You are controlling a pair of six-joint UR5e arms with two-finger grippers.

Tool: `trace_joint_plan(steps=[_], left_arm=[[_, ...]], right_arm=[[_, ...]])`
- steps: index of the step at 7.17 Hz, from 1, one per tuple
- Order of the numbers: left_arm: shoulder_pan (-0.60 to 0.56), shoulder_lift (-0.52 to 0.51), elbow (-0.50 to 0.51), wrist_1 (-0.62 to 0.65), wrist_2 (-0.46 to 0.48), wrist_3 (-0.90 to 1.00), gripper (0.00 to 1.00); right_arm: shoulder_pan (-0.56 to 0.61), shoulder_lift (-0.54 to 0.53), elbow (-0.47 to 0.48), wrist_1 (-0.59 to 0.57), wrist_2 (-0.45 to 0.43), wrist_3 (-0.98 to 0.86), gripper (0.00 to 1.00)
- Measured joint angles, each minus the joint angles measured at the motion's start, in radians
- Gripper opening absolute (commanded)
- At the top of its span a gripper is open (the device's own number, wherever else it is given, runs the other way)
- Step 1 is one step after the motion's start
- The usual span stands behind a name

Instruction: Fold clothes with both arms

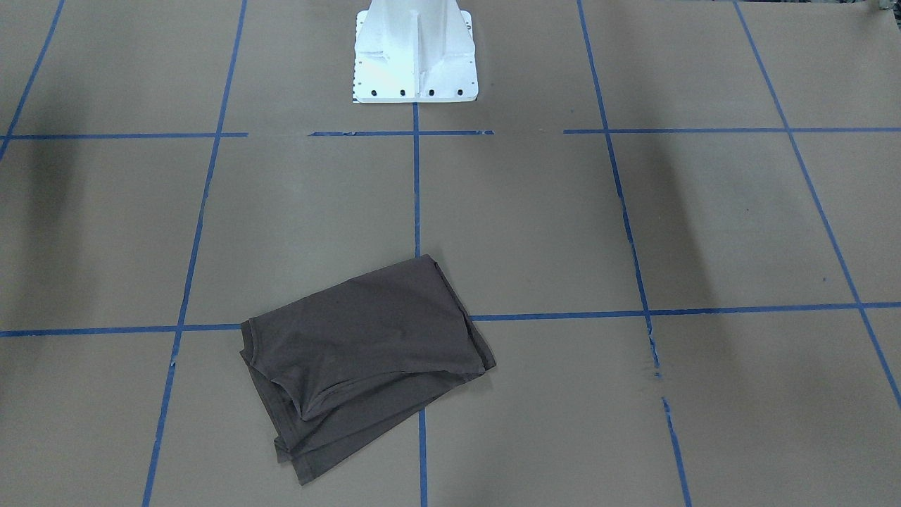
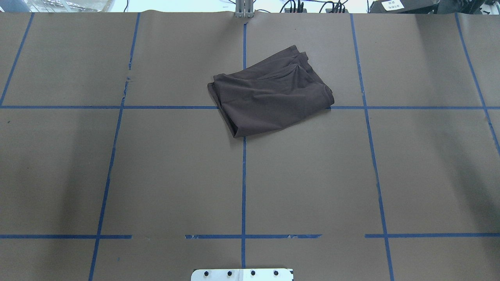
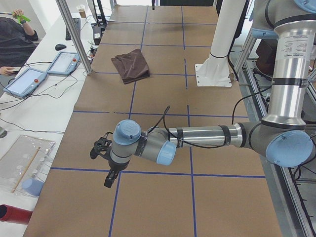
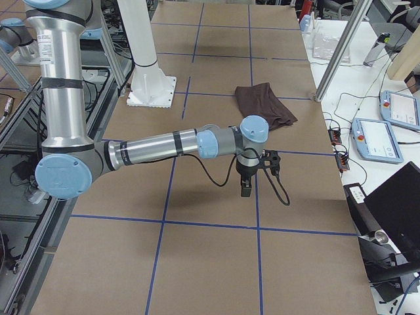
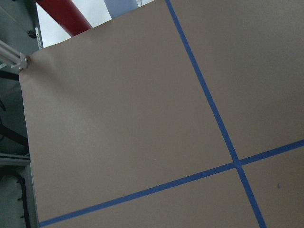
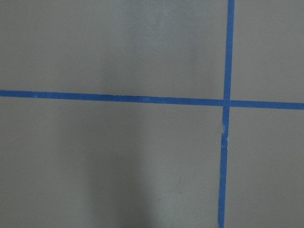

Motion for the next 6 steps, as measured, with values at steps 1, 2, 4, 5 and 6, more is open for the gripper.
trace_joint_plan(steps=[1,2,4,5,6], left_arm=[[0.014,-0.001,-0.029,0.084,-0.004,-0.014,1.0],[0.037,0.0,-0.08,0.189,-0.017,-0.021,1.0],[0.074,0.004,-0.161,0.337,-0.046,-0.047,1.0],[0.08,0.006,-0.174,0.357,-0.051,-0.064,1.0],[0.082,0.008,-0.177,0.36,-0.052,-0.067,1.0]], right_arm=[[0.005,-0.028,0.004,0.035,0.015,0.002,1.0],[0.01,-0.04,0.012,0.05,0.02,0.008,1.0],[0.013,-0.043,0.041,0.057,0.022,0.067,1.0],[0.013,-0.043,0.048,0.058,0.023,0.087,1.0],[0.017,-0.048,0.047,0.058,0.025,0.088,1.0]])
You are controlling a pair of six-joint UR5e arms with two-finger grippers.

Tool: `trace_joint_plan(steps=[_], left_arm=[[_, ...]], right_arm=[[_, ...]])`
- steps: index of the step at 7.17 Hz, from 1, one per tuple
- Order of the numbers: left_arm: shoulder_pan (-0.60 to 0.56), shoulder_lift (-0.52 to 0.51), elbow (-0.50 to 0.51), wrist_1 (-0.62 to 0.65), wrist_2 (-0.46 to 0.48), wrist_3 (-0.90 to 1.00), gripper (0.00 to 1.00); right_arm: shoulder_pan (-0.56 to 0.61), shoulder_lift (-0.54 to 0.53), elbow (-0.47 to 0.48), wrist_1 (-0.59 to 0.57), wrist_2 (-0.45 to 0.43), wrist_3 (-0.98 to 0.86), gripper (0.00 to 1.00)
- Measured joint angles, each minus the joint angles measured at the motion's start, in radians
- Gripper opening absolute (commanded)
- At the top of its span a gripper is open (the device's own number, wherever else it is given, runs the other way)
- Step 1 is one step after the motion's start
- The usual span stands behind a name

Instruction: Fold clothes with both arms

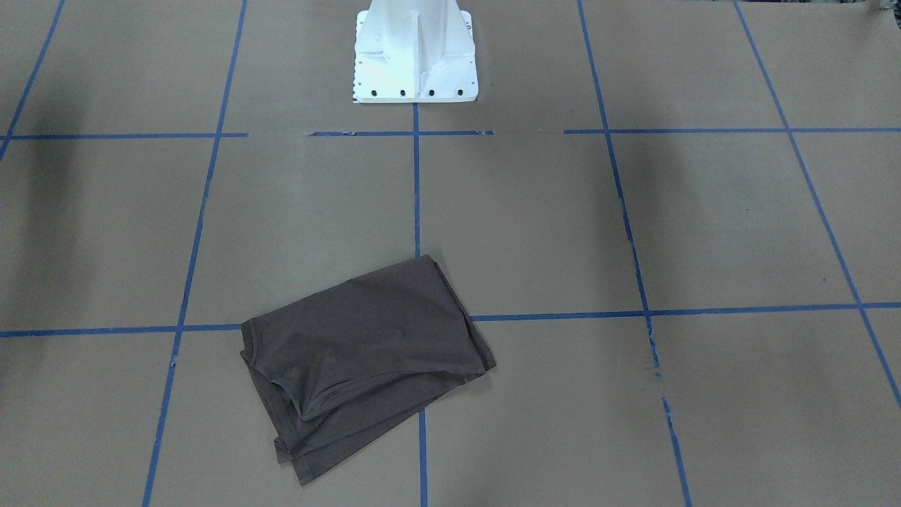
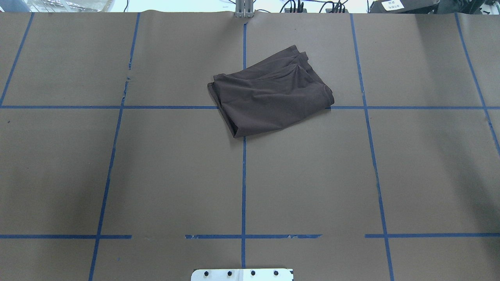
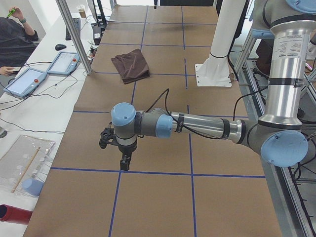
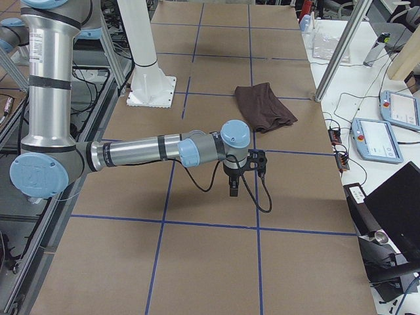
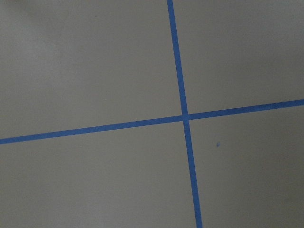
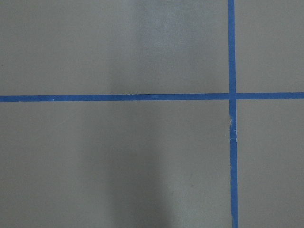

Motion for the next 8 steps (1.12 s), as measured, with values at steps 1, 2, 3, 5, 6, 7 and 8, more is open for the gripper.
trace_joint_plan(steps=[1,2,3,5,6,7,8], left_arm=[[0.0,0.003,0.001,-0.001,0.0,0.002,1.0],[0.0,0.006,0.002,-0.002,0.0,0.006,1.0],[0.0,0.012,0.007,-0.003,0.0,0.024,1.0],[0.0,0.03,0.018,-0.004,0.0,0.066,1.0],[0.0,0.043,0.021,-0.008,0.0,0.073,1.0],[0.0,0.055,0.024,-0.014,0.0,0.076,1.0],[-0.001,0.065,0.029,-0.017,0.0,0.077,1.0]], right_arm=[[0.012,-0.013,-0.009,-0.002,0.002,-0.034,1.0],[0.041,-0.026,-0.031,-0.005,0.006,-0.105,1.0],[0.084,-0.039,-0.069,-0.005,0.015,-0.182,1.0],[0.155,-0.067,-0.113,-0.005,0.04,-0.27,1.0],[0.168,-0.076,-0.117,-0.005,0.055,-0.279,1.0],[0.174,-0.08,-0.118,-0.003,0.064,-0.279,1.0],[0.177,-0.081,-0.117,-0.002,0.068,-0.278,1.0]])
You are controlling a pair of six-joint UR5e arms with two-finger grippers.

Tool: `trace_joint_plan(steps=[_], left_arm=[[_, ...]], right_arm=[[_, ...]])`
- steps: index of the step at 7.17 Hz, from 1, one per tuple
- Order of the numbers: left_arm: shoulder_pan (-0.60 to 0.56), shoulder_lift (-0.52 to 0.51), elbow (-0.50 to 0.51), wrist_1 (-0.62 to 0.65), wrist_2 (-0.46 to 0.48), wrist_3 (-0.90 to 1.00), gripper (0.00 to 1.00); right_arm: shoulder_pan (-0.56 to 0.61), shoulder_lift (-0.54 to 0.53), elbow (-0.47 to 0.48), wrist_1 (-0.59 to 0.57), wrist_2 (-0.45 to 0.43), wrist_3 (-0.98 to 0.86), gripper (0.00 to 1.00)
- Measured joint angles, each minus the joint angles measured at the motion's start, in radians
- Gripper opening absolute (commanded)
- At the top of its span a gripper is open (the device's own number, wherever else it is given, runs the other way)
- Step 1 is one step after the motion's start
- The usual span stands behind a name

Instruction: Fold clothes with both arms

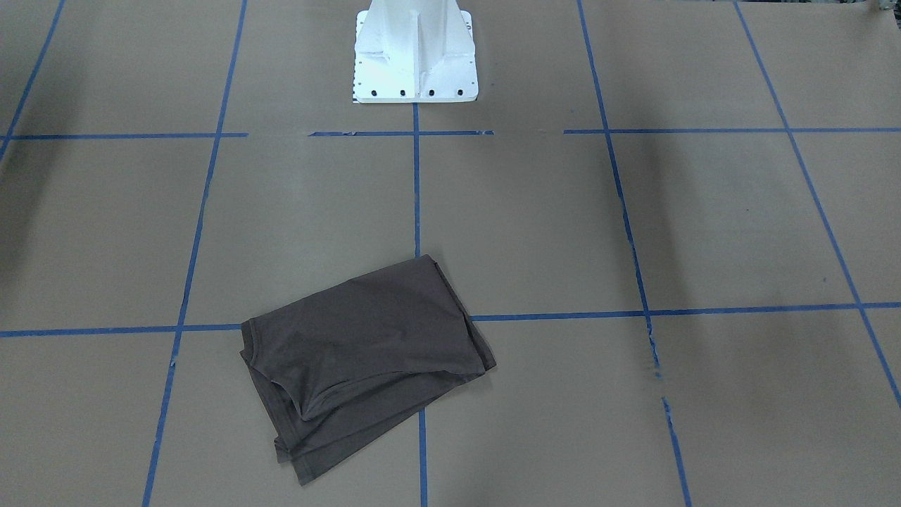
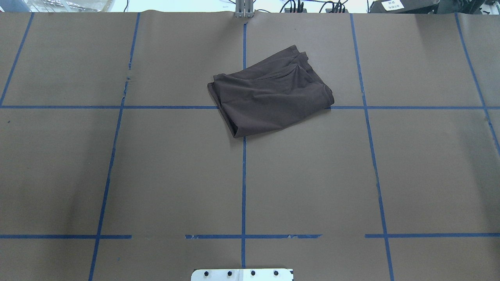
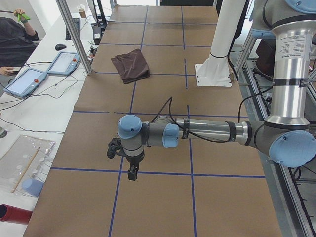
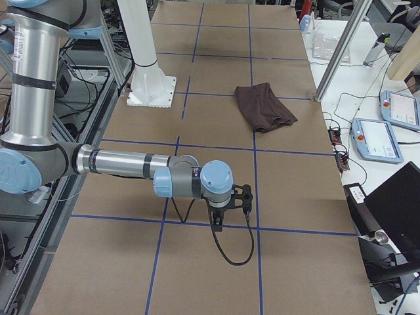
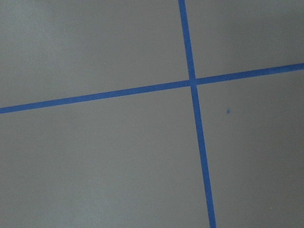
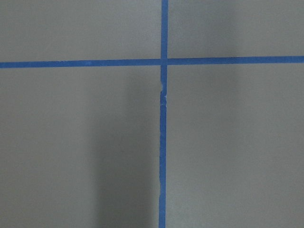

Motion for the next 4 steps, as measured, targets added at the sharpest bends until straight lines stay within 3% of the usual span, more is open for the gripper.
trace_joint_plan(steps=[4], left_arm=[[-0.001,0.022,0.003,-0.003,0.0,0.0,1.0]], right_arm=[[0.009,0.009,0.006,-0.017,-0.009,0.003,1.0]])
